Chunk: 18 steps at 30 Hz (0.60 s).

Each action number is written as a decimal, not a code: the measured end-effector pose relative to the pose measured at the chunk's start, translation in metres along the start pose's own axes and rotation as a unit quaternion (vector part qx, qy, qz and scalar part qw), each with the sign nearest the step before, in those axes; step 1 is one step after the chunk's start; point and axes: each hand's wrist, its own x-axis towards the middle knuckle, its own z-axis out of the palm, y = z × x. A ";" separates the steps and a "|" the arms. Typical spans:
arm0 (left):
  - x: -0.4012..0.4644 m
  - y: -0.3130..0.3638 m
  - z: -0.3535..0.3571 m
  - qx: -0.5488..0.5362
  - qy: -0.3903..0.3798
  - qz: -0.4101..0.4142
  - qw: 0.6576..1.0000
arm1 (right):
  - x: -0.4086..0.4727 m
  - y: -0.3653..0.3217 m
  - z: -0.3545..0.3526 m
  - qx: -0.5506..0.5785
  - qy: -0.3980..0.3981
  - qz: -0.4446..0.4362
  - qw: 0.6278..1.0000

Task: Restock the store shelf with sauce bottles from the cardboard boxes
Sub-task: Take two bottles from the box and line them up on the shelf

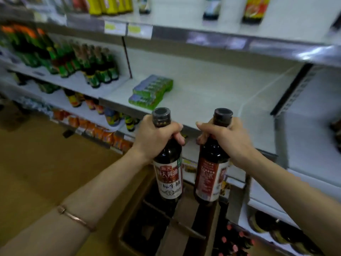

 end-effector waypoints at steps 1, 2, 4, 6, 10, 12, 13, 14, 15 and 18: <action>0.003 0.014 0.007 -0.015 -0.023 0.003 1.000 | -0.006 -0.011 -0.009 -0.004 0.014 0.001 1.000; 0.004 0.028 0.014 -0.028 -0.048 0.007 0.998 | -0.013 -0.022 -0.017 -0.006 0.032 0.000 0.999; 0.005 0.051 0.032 -0.044 -0.096 0.017 0.994 | -0.032 -0.041 -0.037 -0.012 0.075 -0.002 0.997; 0.005 0.073 0.054 -0.058 -0.150 0.027 0.987 | -0.053 -0.057 -0.059 -0.020 0.121 -0.011 0.992; -0.003 0.109 0.108 -0.080 -0.257 0.052 0.962 | -0.105 -0.082 -0.109 -0.029 0.196 -0.017 0.980; -0.012 0.126 0.139 -0.095 -0.310 0.059 0.944 | -0.133 -0.095 -0.135 -0.033 0.235 -0.022 0.971; -0.017 0.135 0.154 -0.100 -0.336 0.061 0.934 | -0.147 -0.100 -0.149 -0.031 0.257 -0.025 0.966; -0.023 0.144 0.171 -0.105 -0.361 0.065 0.924 | -0.162 -0.106 -0.164 -0.030 0.278 -0.026 0.960; -0.031 0.152 0.187 -0.110 -0.385 0.070 0.914 | -0.176 -0.111 -0.178 -0.028 0.298 -0.026 0.954; -0.058 0.179 0.243 -0.123 -0.444 0.088 0.883 | -0.221 -0.121 -0.224 -0.037 0.353 -0.024 0.935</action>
